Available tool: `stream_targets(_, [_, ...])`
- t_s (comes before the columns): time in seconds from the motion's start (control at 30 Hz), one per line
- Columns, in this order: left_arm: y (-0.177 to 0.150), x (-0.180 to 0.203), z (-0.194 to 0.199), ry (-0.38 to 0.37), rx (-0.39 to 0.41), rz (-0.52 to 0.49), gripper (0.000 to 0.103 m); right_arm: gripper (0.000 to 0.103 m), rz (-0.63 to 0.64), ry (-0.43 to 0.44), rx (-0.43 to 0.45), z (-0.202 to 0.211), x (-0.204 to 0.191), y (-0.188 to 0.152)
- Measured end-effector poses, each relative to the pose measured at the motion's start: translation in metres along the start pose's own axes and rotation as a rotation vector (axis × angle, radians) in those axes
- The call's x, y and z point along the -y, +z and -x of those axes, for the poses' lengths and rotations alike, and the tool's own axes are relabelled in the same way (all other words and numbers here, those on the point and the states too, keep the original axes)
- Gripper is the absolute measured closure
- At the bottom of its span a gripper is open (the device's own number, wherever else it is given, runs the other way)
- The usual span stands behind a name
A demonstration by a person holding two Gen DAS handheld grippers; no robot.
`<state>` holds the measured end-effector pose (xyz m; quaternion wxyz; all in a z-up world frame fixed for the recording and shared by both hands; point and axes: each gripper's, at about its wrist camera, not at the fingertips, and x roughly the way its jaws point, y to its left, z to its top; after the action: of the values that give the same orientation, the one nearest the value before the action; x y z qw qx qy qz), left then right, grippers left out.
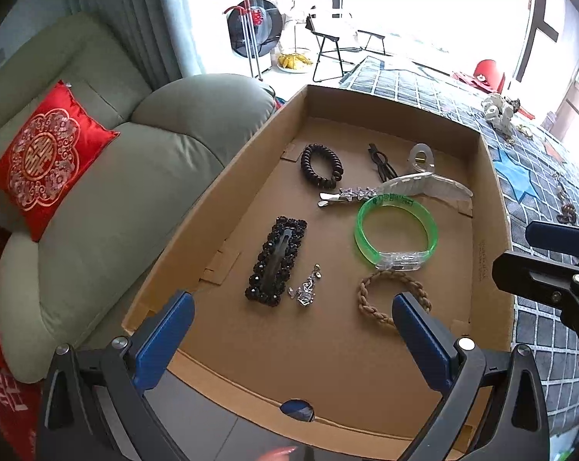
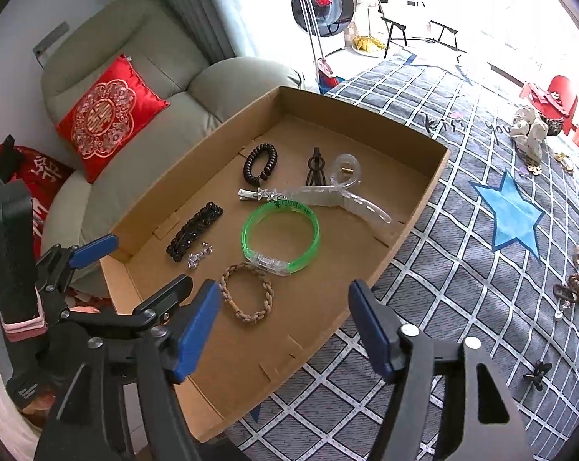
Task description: Organize jewelry
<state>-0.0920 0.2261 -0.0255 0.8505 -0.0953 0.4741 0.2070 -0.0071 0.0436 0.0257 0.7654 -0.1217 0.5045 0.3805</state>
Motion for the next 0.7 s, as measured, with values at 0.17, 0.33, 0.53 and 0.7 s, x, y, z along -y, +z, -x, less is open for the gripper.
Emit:
stream_targets(0.17, [-0.002,-0.013,0.01,0.02,0.033,0.052,0.0,0.021,-0.011,-0.021,0.018,0.006,0.004,-0.003])
stream_targets(0.33, [-0.008,-0.029,0.021,0.042,0.063,0.098,0.0,0.021,-0.018,-0.047,0.039,0.013,0.009,-0.007])
stream_targets(0.53, [-0.018,-0.035,0.022,0.073,0.047,0.126,0.0,0.019,-0.015,-0.049,0.032,0.01,0.006,-0.013])
stream_targets(0.7, [-0.021,-0.031,0.027,0.072,0.061,0.12,0.0,0.018,-0.012,-0.055,0.038,0.01,0.0,-0.016])
